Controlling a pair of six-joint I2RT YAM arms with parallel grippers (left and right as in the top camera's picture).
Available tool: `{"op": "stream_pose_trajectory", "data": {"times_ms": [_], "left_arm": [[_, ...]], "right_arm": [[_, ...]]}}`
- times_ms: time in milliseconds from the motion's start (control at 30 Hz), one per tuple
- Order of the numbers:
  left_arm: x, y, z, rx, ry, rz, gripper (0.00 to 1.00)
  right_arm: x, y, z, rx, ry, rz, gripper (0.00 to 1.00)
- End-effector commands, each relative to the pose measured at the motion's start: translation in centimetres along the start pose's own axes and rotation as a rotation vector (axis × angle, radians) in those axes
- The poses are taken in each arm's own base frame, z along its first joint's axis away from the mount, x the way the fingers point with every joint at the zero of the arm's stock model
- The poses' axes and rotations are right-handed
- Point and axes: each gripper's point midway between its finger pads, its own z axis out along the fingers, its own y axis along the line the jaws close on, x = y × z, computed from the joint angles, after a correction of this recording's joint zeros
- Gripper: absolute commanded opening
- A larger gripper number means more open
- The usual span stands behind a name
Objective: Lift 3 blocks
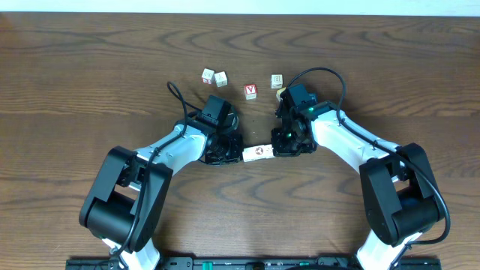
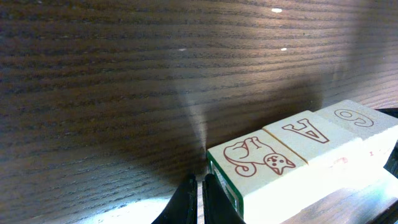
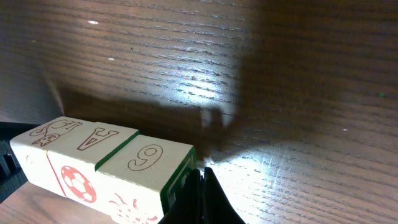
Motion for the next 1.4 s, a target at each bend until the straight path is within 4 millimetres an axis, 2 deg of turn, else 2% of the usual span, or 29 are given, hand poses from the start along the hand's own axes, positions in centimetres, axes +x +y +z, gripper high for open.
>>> {"op": "stream_pose_trajectory", "data": {"times_ms": [0,267,833,1367], "left_arm": [[0.6,-1.8,-0.8,0.056,0.003,0.023,0.07],[0.7,-2.5,-1.2,0.084,0.006,0.03,0.07],[0.7,-2.5,-1.2,0.085,0.007,0.022,0.07],[1.0,-2.9,-1.3,0.111,0.022,0.013,0.07]], "right_arm": [[0.2,2.9,-0.2,-0.091,0.016,-0.054,0.01],[0.2,2.8,-0.2,-0.09,0.019,-0.053,0.01],[0.2,3.0,-0.2,-0.095,0.02,-0.05,0.01],[0.2,4.0,-0.6,-0.154,0.031,-0.052,0.01]]}}
